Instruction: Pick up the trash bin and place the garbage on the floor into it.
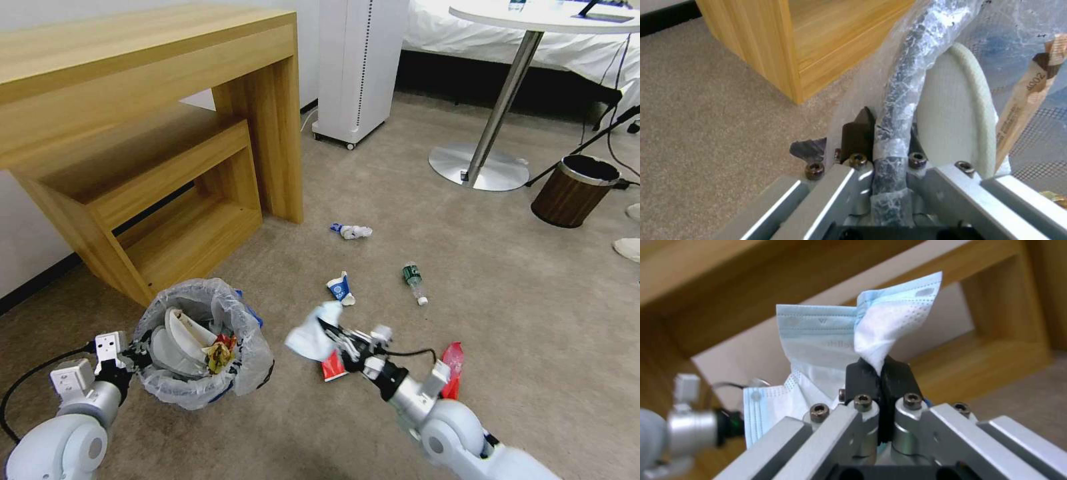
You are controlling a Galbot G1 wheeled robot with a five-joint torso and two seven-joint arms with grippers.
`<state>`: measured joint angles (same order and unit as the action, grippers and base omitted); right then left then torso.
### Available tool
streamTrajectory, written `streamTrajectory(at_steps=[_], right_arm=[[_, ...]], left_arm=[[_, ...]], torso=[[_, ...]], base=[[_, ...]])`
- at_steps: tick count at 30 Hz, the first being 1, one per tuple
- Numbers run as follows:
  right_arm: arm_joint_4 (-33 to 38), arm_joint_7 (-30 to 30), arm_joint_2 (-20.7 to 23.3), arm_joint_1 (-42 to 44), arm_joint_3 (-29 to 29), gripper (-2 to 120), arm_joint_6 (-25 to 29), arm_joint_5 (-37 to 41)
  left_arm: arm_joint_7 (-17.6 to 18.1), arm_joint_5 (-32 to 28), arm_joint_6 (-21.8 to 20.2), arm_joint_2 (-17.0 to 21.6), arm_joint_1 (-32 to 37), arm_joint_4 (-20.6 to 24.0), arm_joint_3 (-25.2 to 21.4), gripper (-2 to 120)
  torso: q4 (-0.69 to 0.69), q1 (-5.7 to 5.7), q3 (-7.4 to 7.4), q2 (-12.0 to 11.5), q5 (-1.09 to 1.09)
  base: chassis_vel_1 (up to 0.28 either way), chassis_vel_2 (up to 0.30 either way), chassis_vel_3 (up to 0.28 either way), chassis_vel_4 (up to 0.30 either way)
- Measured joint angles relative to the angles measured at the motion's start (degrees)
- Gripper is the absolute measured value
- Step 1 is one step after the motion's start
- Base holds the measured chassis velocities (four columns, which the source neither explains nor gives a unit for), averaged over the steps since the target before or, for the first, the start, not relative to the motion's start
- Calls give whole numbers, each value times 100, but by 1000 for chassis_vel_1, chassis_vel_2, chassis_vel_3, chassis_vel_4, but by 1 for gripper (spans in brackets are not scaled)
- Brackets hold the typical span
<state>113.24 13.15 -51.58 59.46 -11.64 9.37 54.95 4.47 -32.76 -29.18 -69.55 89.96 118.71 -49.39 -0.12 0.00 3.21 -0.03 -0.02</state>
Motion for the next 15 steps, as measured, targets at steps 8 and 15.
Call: streamTrajectory(at_steps=[8, 15], right_arm=[[28, -1562, -180, -1965, -1393, 0, -764, 983], [-574, -2585, -927, -3023, -2390, 0, -1260, 1606]], left_arm=[[28, 29, -48, -75, 17, 98, -3, 0], [45, 11, -66, -81, 20, 138, -55, 0]], torso=[[1, 0, 0, 0, -3], [0, 0, 1, -1, 0]], base=[[0, 0, 0, 0], [0, 0, 0, 0]])
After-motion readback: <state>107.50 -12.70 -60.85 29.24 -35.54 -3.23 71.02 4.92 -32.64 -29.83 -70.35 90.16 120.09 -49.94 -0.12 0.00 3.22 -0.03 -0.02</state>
